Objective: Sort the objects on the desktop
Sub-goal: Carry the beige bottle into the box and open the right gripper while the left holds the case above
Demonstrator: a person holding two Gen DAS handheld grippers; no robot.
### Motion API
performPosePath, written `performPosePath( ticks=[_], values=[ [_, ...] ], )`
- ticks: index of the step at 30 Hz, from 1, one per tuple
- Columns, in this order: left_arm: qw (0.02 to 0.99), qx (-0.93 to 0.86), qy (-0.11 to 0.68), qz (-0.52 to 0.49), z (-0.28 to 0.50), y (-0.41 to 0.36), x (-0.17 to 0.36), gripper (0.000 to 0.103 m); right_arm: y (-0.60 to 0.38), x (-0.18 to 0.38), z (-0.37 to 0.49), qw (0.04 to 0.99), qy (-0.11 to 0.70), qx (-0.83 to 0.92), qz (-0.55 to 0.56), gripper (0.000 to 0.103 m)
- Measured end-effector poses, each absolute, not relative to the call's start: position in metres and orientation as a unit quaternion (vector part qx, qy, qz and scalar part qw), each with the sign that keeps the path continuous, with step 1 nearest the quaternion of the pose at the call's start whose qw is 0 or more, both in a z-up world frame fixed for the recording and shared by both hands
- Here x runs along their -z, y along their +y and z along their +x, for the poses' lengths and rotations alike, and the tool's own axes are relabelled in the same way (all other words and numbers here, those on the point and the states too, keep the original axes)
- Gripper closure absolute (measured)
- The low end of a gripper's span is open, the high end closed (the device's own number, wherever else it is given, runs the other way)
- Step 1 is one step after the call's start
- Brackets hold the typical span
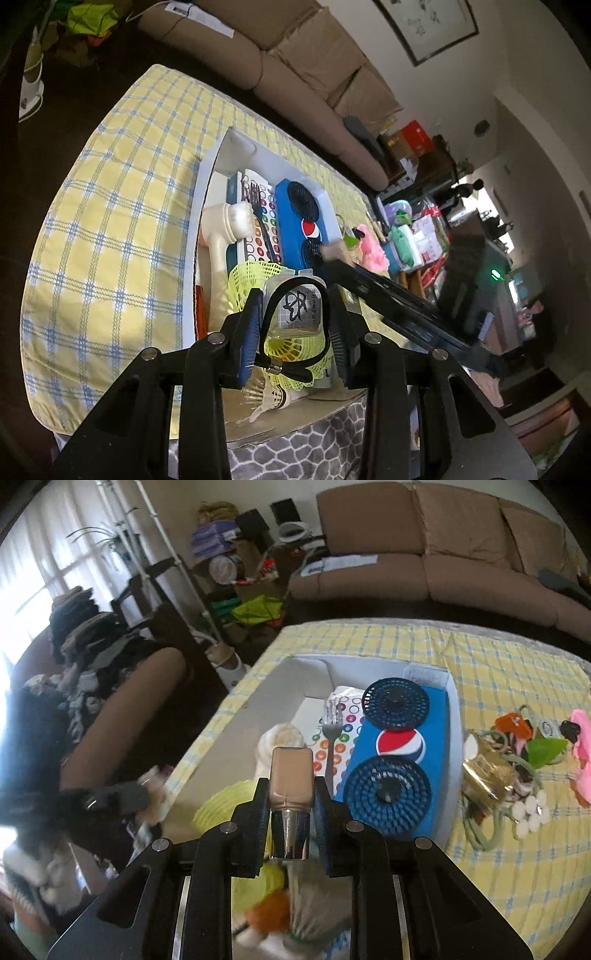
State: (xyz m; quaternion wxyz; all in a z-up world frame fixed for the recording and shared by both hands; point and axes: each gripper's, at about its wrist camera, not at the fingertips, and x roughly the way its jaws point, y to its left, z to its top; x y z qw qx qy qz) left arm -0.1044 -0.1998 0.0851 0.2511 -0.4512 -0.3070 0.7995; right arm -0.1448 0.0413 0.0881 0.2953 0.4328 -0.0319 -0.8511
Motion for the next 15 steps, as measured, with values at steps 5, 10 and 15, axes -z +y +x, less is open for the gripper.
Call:
performPosePath(
  ticks=[5, 10, 15],
  values=[
    [0.255, -0.798, -0.304, -0.453, -0.107, -0.197, -0.085, 0.071, 0.019, -0.070, -0.169, 0.257, -0.010, 0.856, 0.449, 0.081],
    [0.259, -0.797, -0.305, -0.453, -0.108, -0.195, -0.085, 0.071, 0.029, -0.065, -0.175, 0.240, -0.037, 0.846, 0.474, 0.077],
    [0.262, -0.797, -0.307, -0.450, -0.109, -0.196, -0.087, 0.071, 0.055, -0.088, -0.156, 0.252, -0.062, 0.852, 0.455, 0.073]
  ],
)
